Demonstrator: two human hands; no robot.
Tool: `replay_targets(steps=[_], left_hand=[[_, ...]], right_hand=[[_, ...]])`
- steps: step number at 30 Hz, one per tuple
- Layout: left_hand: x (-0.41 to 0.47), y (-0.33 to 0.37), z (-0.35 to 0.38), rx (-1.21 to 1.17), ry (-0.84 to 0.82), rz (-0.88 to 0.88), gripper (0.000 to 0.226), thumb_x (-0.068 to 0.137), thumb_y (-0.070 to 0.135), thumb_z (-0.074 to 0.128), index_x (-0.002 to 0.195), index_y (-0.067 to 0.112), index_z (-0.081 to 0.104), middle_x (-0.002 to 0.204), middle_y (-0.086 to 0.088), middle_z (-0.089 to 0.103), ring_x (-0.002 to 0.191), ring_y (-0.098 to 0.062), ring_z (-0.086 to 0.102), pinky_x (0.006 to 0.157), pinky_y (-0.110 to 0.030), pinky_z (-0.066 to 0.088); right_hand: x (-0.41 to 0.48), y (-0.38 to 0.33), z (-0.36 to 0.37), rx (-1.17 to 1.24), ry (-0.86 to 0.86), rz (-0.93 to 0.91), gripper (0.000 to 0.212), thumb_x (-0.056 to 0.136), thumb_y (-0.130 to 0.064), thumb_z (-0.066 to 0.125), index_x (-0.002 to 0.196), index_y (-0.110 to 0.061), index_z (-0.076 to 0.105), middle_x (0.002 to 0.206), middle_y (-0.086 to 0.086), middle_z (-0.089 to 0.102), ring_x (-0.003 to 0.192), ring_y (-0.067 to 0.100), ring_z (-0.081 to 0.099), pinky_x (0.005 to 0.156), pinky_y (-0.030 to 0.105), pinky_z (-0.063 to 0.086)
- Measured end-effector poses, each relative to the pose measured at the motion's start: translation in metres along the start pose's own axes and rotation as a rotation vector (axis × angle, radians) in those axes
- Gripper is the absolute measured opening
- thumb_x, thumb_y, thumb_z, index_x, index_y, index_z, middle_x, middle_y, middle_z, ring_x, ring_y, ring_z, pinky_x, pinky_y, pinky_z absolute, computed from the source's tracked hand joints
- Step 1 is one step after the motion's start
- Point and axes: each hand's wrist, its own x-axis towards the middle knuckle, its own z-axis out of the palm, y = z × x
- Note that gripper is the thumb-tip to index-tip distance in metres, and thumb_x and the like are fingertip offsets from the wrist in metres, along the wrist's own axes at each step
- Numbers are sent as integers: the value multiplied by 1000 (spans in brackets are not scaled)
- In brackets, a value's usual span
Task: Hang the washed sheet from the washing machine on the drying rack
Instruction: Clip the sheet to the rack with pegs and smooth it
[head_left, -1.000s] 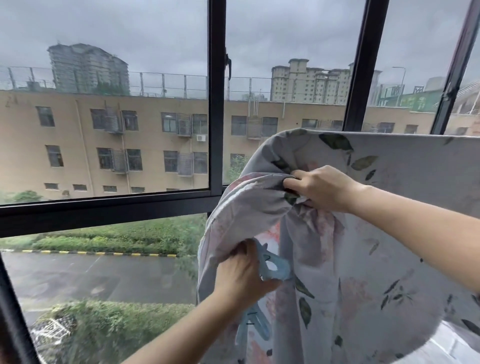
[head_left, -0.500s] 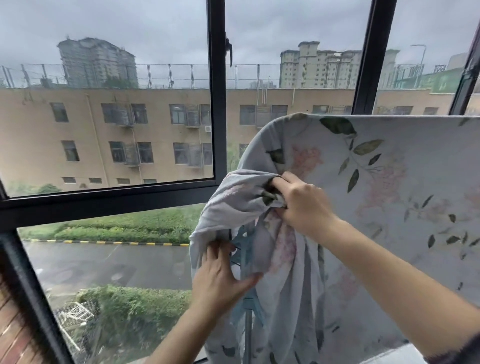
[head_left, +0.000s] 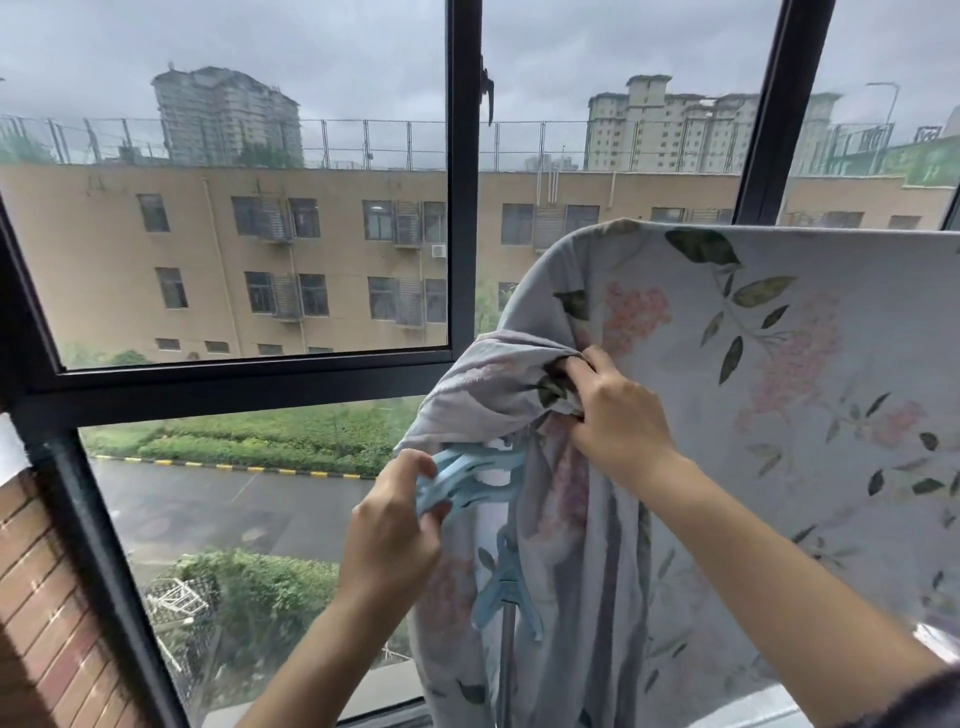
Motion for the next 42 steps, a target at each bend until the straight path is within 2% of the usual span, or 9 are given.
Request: replay_targets(steps=[5,8,11,15,20,26,32,38,42], left_hand=[[-21,-14,-17,-60,48,-138,30,76,10,75,93,21,52,78,5,58,67,-10,56,52,-22,41],[-24,-17,-21,-116,74,-210,29,77,11,74,93,21,52,77,6,59,70,-11,57,57,-30,46],[-21,-15,-23,-134,74,-209,28,77,12,73,93,21,52,76,7,59,69,-14,59,57,-31,47],[-20,-18,-28,-148,83,-224,29,77,13,73,94,22,51,76,3,62,68,-18,60,59,-38,51],[-22,-19,-29,-171,80,-219,29,77,13,73,94,22,51,78,2,62,70,-18,61,61,-41,53],[-25,-22,-30,-171,110,-225,32,76,12,75,92,24,49,78,1,62,71,-18,61,62,-41,54],[-26,-23,-28,-182,112,-234,32,76,13,75,91,26,48,78,0,63,71,-17,60,62,-39,53],[-26,-26,-32,-199,112,-235,30,77,13,74,92,22,50,79,0,63,72,-18,62,63,-39,54],[-27,-27,-33,-196,112,-227,30,77,14,74,92,22,50,79,0,63,72,-19,61,63,-39,54]], right_hand=[[-29,-10,24,141,35,4,56,74,-12,68,128,-15,51,129,8,45,106,33,53,82,43,50],[-65,-23,42,34,158,19,66,68,-9,68,132,-16,51,145,15,35,132,38,35,106,56,31],[-99,-36,49,4,356,-126,45,77,-6,58,121,-14,62,141,15,43,135,34,35,113,53,20],[-134,-45,76,312,124,-304,22,80,-2,57,99,-9,68,107,8,66,100,21,63,90,26,48],[-158,-43,108,299,-320,169,36,86,-24,51,121,-16,56,118,2,57,110,22,56,90,25,42],[-171,-53,120,171,-344,472,76,77,-62,57,136,-19,38,129,2,52,119,22,49,94,31,43],[-166,-88,149,122,-250,729,106,44,-64,81,123,1,55,112,20,65,100,37,64,82,45,49],[-157,-104,137,295,-259,837,46,73,-41,72,103,-7,63,96,10,71,88,28,67,70,29,49],[-159,-94,132,329,-288,804,31,80,-34,65,101,-11,64,99,9,72,93,27,66,72,28,47]])
